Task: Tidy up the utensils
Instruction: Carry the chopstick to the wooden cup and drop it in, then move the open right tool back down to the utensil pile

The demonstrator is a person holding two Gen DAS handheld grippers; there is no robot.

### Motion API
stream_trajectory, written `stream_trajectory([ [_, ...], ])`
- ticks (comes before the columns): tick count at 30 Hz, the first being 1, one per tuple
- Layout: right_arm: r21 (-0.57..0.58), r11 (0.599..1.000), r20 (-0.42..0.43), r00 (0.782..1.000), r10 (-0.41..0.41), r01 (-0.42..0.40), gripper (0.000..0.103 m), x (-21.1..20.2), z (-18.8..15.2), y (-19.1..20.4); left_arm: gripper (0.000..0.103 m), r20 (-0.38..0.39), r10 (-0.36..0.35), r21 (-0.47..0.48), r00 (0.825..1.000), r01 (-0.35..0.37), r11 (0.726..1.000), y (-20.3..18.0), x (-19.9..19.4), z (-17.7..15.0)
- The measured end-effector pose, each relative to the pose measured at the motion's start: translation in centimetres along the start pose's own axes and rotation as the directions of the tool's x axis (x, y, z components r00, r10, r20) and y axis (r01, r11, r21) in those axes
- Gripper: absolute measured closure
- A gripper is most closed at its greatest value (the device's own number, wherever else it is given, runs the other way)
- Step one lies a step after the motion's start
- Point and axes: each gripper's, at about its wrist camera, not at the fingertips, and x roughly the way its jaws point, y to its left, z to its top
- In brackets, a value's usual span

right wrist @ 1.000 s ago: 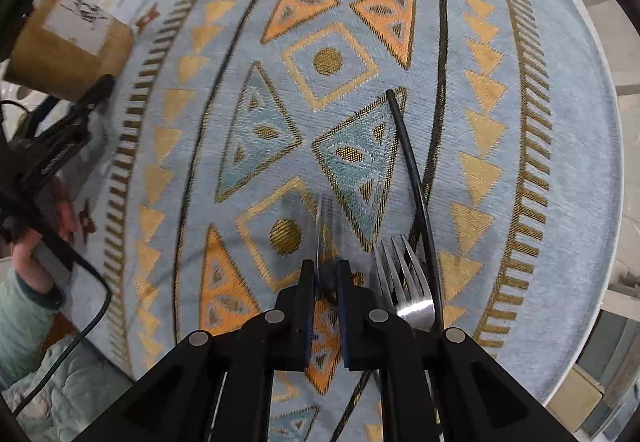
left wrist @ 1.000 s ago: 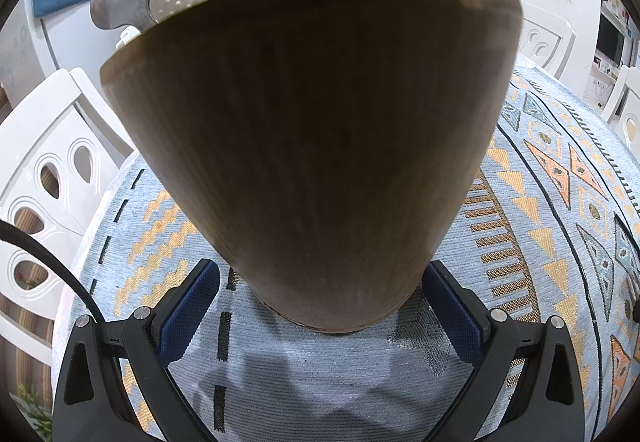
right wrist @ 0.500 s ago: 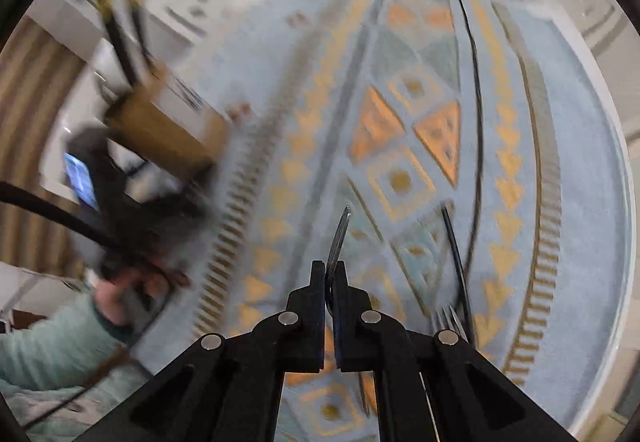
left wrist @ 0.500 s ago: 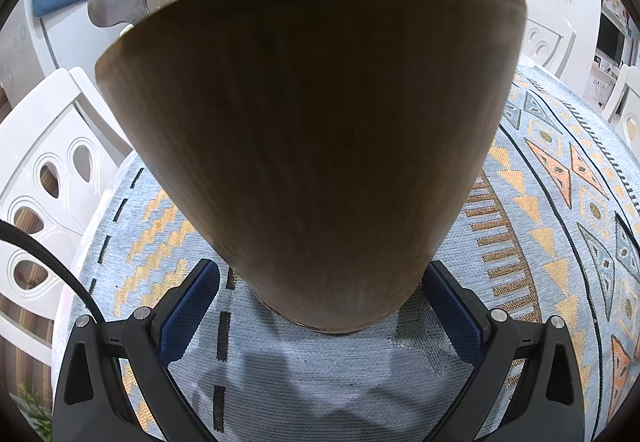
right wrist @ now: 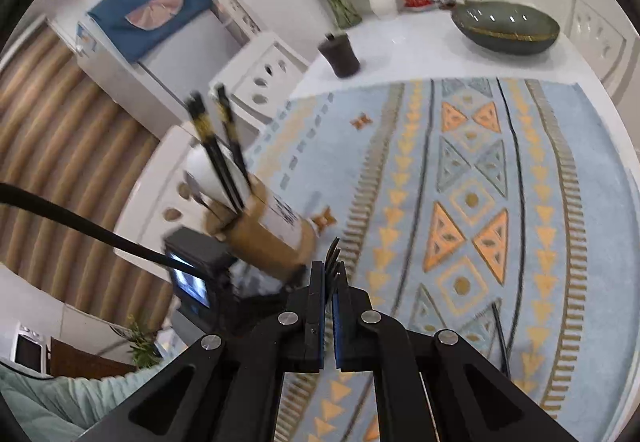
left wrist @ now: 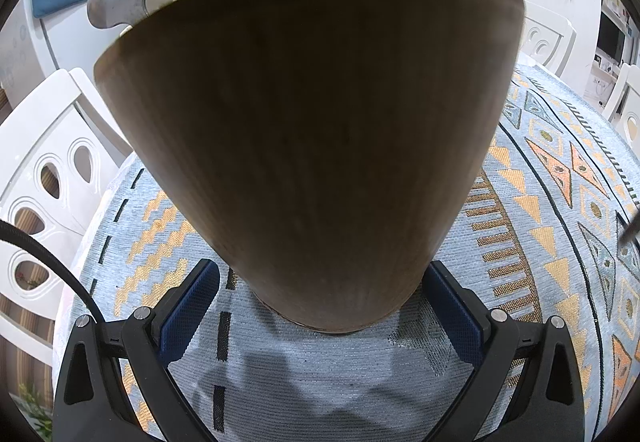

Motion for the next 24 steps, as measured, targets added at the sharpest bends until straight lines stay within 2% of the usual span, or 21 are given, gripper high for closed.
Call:
stream_trajectory([
  [5, -0.068, 0.993, 0.104, 0.989, 0.105, -0.098, 0.1, -2.9, 3.4, 3.7, 0.0, 0.0, 0.0, 0.0, 1.0, 0.0, 1.0, 0.0, 0.0, 0.0],
  [10, -0.147, 0.967, 0.181, 0.956, 0.233, -0.208, 0.1, -4.9, 6.4, 7.6, 0.0, -0.001, -0.003, -0.001, 1.0, 0.003, 1.0, 0.1, 0.1, 0.0],
  [13, -0.196, 0.951, 0.195, 0.94, 0.279, -0.241, 0.1, -4.8, 7.4, 9.8, 0.0, -0.001, -0.004, -0.002, 1.0, 0.004, 1.0, 0.3, 0.1, 0.0],
  [19, -0.261, 0.934, 0.169, 0.942, 0.292, -0.243, 0.101, -2.7, 8.0, 12.6, 0.0, -0.004, -0.009, -0.005, 1.0, 0.009, 1.0, 0.4, 0.2, 0.0],
  [24, -0.275, 0.933, 0.15, 0.948, 0.28, -0.232, 0.101, -0.9, 8.0, 13.2, 0.001, -0.004, -0.008, -0.005, 1.0, 0.008, 1.0, 0.6, 0.4, 0.4],
])
